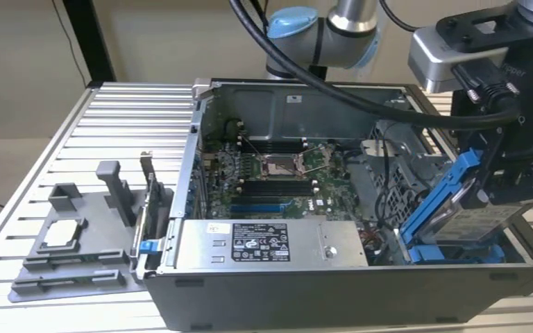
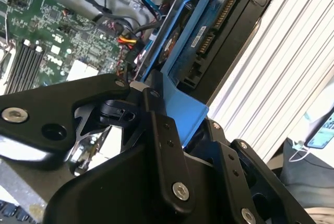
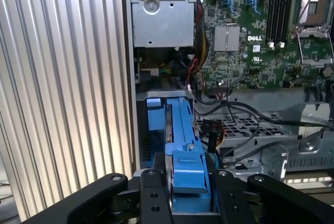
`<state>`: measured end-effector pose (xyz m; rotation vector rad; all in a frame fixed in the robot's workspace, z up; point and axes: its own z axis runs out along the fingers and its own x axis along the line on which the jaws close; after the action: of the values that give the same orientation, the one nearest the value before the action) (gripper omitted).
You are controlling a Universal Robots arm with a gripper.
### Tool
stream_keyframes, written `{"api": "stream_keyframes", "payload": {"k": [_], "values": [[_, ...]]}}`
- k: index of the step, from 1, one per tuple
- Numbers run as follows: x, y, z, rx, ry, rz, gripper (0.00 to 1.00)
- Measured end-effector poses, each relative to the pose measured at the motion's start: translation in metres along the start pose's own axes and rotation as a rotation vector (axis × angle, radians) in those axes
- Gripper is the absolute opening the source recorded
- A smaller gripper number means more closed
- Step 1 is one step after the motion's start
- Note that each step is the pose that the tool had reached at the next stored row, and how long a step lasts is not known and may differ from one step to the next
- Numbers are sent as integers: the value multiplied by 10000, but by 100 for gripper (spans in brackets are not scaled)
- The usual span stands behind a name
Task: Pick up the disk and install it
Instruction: 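Insert the disk into the insertion slot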
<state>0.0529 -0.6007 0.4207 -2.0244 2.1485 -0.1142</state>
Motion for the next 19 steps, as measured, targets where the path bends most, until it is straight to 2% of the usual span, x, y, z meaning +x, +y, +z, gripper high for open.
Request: {"api": "stream_keyframes", "payload": {"k": [19], "values": [[17,66,215,0,1,6,0]]}}
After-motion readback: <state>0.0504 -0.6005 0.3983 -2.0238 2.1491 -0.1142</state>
